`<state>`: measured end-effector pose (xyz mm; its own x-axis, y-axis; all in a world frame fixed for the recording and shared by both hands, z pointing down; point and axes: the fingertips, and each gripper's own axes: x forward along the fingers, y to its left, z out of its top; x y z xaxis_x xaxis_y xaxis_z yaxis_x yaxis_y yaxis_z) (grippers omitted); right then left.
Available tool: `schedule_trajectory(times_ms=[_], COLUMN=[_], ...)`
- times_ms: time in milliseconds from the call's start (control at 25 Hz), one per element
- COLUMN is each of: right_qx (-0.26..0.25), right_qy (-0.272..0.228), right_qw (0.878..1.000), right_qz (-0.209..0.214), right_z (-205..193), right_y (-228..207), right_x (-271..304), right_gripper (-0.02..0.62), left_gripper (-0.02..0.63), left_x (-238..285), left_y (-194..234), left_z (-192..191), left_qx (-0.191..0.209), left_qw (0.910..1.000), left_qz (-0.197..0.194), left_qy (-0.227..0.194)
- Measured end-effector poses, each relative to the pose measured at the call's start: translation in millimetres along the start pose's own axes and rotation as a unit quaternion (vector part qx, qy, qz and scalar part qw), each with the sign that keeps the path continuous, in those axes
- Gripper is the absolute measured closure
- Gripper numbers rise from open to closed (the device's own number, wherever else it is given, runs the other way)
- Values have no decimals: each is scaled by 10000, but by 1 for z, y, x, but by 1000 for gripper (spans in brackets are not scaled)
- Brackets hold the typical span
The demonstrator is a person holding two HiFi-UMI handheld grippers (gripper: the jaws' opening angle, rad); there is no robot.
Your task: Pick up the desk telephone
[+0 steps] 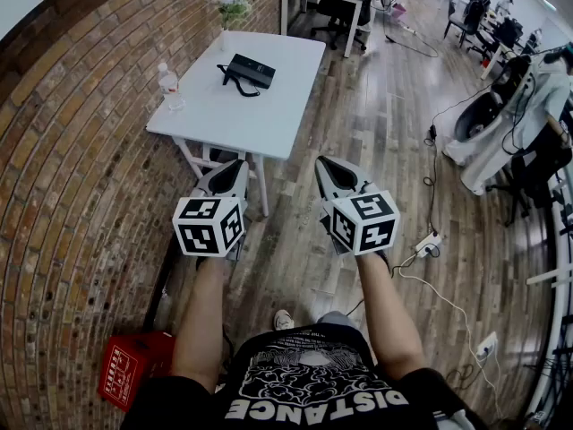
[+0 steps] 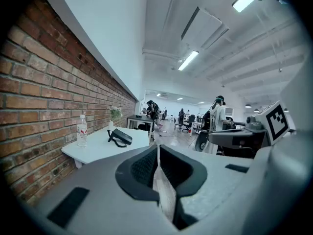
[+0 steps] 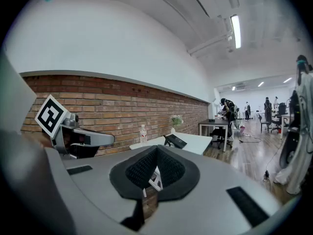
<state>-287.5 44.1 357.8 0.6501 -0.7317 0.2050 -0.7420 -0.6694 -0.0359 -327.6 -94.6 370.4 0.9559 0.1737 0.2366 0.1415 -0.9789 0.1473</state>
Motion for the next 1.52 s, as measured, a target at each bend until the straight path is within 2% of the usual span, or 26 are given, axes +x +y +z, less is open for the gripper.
schedule_trajectory(times_ms=[400,680,880,1000,1520], right_qx=[43,42,40,57,44], right_qy=[76,75,109,105,190], right_qw=[9999,9999,9998,9996,9978], right_qz=[-67,68,148,247,637], right_z=[-5,-12,-16,-15,0], right_y=[-16,-46,-88,-117,-255], right_x=[23,44,72,89,150], right_gripper=[592,592,592,589,532], left_gripper=[586,584,580,549,492], left_x=[27,64,110,144,278], left_y=[10,8,9,7,-15], left_z=[-4,-5,-2,2,31], left_qx=[-54,-126,-99,-119,-262], left_qw=[9999,9999,9999,9998,9980], left_qz=[-45,-94,36,82,523], left_qy=[97,47,92,140,222])
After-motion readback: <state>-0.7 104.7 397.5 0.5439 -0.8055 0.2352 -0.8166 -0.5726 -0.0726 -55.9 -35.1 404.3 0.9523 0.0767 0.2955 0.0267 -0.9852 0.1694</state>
